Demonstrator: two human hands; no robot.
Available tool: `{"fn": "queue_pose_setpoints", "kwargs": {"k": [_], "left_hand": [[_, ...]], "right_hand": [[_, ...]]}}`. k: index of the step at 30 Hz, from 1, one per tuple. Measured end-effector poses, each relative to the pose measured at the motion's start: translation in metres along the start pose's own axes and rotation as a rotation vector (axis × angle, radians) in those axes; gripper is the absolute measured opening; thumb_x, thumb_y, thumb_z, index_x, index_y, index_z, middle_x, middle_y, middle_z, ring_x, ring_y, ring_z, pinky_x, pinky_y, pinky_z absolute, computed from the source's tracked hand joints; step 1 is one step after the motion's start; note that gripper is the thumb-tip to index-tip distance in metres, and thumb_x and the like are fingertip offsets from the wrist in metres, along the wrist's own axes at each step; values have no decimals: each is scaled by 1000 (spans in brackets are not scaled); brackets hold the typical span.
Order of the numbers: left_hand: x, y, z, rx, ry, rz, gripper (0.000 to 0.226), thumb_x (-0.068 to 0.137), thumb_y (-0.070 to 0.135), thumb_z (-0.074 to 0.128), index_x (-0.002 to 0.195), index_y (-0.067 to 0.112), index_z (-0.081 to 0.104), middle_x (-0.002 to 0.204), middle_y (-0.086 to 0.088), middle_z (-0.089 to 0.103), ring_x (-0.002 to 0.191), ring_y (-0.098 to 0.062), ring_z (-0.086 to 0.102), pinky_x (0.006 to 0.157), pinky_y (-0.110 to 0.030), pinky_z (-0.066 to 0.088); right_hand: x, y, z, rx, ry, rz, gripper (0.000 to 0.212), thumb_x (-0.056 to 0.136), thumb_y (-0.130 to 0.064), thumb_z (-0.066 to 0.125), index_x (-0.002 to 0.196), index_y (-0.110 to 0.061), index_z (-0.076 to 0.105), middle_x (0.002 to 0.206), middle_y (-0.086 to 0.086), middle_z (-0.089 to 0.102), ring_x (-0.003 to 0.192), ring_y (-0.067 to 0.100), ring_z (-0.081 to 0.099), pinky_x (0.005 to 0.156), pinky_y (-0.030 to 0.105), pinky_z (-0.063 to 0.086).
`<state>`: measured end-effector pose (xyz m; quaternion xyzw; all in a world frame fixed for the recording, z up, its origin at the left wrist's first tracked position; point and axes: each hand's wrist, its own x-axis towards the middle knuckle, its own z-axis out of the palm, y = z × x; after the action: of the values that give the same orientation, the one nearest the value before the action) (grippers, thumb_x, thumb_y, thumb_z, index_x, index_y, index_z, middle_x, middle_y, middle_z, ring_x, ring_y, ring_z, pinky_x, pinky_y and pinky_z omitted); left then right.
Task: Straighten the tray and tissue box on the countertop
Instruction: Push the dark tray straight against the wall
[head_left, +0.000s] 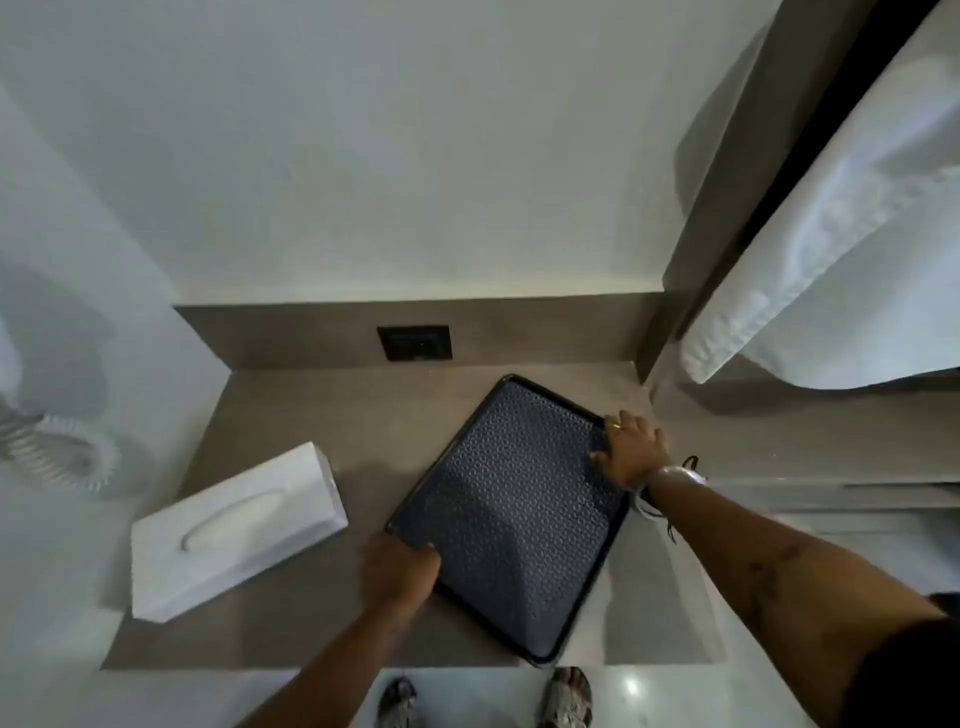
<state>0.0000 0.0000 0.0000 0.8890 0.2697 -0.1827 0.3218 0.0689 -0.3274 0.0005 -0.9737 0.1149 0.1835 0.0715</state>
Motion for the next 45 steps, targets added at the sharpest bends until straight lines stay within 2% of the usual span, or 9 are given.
{"fn": "queue_pose_setpoints", "kwargs": {"k": [3,7,13,17,22,26,37,41,45], "left_hand": [[-3,-7,15,-167,-110,-240,43,88,38,64,100,-4,64,78,-10,64,68,-27,63,69,-39,58],[-16,-12,35,-194,-174,-327,34,94,34,51,72,8,51,73,-8,59,57,-24,60,53,-29,49],[-17,-4,46,-419,-147,-333,14,94,15,55,95,3,50,86,-14,57,78,-33,60,76,-44,55],[4,1,28,-340,-85,-184,15,90,9,59,99,-2,53,101,-21,59,97,-39,62,83,-46,54],[57,21,-6,-151,-25,115,34,88,0,54,62,14,37,65,-5,45,69,-23,49,54,-32,33],[85,31,-18,16,-2,235,36,88,-1,52,59,14,34,60,-1,42,57,-17,41,49,-30,26],[88,18,-9,45,-7,254,12,91,11,54,87,-1,54,95,-23,63,91,-42,62,77,-47,51],[65,18,-8,150,82,340,48,93,30,57,126,-4,49,123,-26,58,114,-43,55,95,-51,48],[32,-6,5,349,124,749,72,95,45,48,149,0,30,154,-25,34,144,-39,31,120,-51,22]], "right_hand": [[13,6,7,7,43,35,50,97,-45,48,136,-14,45,143,14,43,132,35,37,108,49,31],[21,9,20,-16,83,19,44,97,-34,49,135,-11,47,134,17,49,124,37,44,101,47,39],[25,21,22,158,146,104,31,84,-13,59,113,-5,65,116,22,59,111,39,51,91,42,47],[12,28,27,391,183,180,22,81,-4,62,101,3,70,109,27,63,102,41,58,90,41,50],[-33,20,48,705,234,365,18,86,0,57,98,8,68,108,28,67,97,41,63,86,38,52],[-65,6,74,741,269,459,15,86,1,58,89,5,72,97,27,71,78,33,61,69,26,40],[-89,-11,98,743,322,496,28,95,-6,57,119,7,63,122,29,60,109,43,58,97,43,48],[-102,-18,92,620,388,493,39,94,-17,60,128,2,58,124,28,57,113,43,53,98,48,45],[-129,-35,103,369,545,265,57,90,-35,56,137,-3,49,139,28,49,119,44,51,97,55,43]]}}
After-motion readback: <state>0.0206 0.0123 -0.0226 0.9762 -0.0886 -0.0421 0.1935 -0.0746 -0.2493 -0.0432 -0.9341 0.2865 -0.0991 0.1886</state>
